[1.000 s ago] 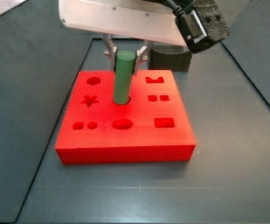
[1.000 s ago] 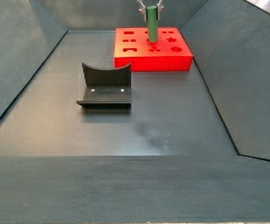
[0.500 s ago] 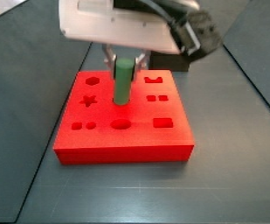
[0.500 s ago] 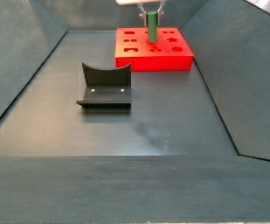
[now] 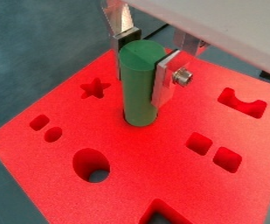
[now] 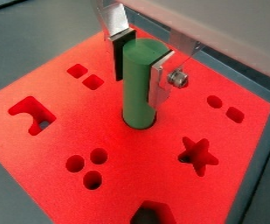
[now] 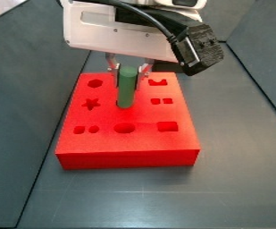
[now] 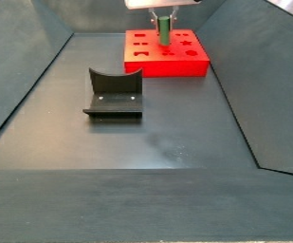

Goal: Pick up the round object. Move up. Place the round object on the fixture. Regrasp the round object. Move to above the board. Insert the round object.
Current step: Insert the round object.

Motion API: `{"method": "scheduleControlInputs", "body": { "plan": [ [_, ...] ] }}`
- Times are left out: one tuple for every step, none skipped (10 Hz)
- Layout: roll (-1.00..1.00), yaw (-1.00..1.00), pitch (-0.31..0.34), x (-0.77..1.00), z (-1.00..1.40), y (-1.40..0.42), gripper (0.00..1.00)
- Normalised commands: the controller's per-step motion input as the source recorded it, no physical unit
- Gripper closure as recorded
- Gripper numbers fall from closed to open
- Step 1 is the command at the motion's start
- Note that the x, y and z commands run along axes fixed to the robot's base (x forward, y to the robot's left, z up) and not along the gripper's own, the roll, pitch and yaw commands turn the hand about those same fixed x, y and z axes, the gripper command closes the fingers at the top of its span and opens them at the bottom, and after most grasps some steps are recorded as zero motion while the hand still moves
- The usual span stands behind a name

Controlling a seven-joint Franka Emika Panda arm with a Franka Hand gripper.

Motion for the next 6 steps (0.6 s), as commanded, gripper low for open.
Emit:
{"method": "scheduleControlInputs", "body": {
  "plan": [
    [-0.04,-0.03,-0.211,0.00,-0.83,0.00,1.00],
    [-0.03,-0.01,-0.239,0.00,-0.77,0.00,1.00],
    [0.00,-0.03,-0.211,0.00,-0.81,0.00,1.00],
    [0.03,-0.03,-0.184,0.00,-0.87,0.00,1.00],
    [0.05,-0.01,-0.174,0.00,-0.89,0.00,1.00],
    [0.05,-0.01,-0.176,0.00,-0.89,0.00,1.00]
  ]
}}
